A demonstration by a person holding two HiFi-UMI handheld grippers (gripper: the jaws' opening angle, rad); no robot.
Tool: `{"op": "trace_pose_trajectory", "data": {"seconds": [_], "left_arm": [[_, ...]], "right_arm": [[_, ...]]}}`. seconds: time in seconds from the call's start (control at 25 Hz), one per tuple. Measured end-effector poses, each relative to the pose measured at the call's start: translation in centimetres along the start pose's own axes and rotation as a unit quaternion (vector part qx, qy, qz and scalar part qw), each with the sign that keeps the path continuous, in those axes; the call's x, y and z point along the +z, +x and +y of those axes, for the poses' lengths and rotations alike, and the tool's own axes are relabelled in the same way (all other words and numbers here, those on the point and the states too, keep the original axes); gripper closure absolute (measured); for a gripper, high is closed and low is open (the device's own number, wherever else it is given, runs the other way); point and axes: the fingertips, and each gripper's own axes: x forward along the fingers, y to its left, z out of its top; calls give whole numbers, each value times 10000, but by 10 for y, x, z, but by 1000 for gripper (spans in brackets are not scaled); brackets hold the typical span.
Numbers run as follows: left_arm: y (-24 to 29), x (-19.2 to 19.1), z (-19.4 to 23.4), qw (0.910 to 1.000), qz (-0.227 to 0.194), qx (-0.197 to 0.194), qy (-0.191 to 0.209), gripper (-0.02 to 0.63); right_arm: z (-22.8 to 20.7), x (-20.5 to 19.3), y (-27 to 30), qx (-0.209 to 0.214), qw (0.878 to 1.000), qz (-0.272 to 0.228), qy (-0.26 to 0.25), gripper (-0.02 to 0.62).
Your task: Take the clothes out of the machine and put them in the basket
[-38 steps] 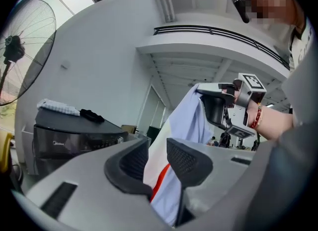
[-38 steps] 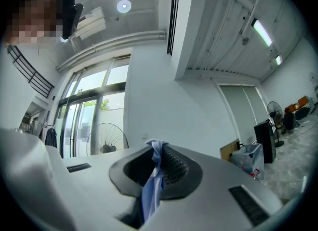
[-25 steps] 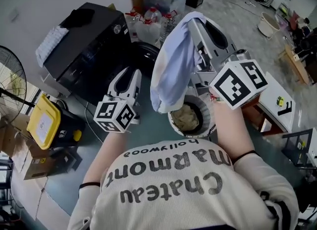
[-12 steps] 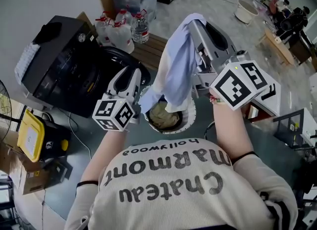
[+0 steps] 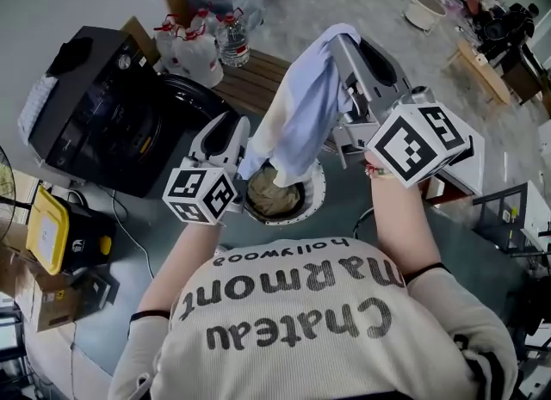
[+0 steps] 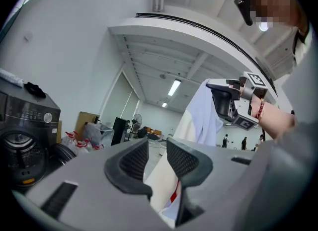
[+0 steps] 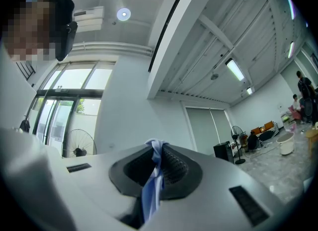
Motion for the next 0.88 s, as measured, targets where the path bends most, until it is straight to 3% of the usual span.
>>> {"op": "trace_pose_trajectory", "data": {"seconds": [0.16,0.48,0.88], "left_arm": [[3,-4,-1,9999,-8,117,-64,499],[7,-19,-4,9997,196,125,-81,499],[43,-22,28,9977,525,-403,-144,499]], "right_arm": [[-12,-9,-7,-4,10000,62,48,557],[-51,-16,-30,-465,9988,-49,175,557],[-71,-46,-10,-1148,9930,148,225,557]]}}
